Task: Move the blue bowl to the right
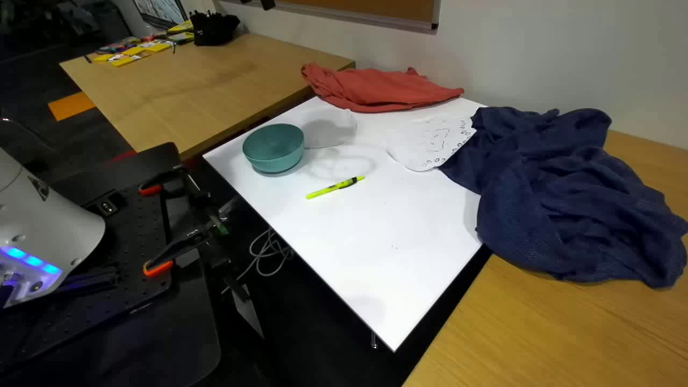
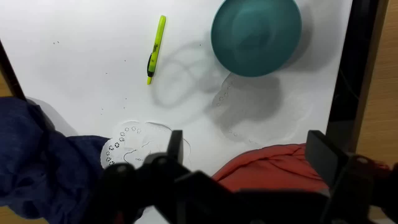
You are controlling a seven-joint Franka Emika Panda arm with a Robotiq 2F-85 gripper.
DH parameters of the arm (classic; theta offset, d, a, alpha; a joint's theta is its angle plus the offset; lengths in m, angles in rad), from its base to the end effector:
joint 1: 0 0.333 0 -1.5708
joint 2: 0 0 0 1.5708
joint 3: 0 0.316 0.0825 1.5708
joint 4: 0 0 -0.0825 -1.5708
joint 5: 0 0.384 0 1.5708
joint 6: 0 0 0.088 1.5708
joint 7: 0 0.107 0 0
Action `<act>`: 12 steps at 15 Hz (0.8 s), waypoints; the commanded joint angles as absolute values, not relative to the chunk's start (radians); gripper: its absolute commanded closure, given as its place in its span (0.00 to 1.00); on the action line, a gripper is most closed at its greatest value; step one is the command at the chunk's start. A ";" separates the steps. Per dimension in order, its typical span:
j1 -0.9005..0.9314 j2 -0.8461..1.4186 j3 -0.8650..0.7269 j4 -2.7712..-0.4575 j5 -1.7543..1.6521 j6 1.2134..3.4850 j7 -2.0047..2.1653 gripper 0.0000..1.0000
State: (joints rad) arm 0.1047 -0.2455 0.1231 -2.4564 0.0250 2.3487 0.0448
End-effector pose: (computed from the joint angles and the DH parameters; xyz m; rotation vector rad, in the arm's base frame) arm 0.4504 0.1051 0.4016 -3.1161 -0.2577 -0.2137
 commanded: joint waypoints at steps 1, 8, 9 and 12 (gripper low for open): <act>0.108 -0.245 0.120 -2.455 0.024 2.347 0.046 0.00; 0.106 -0.227 0.118 -2.452 0.020 2.352 0.037 0.00; 0.107 -0.213 0.115 -2.449 0.025 2.354 0.029 0.00; 0.103 -0.172 0.111 -2.453 0.021 2.372 0.025 0.00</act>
State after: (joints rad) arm 0.1046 -0.2158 0.1196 -2.4565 0.0235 2.3487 0.0427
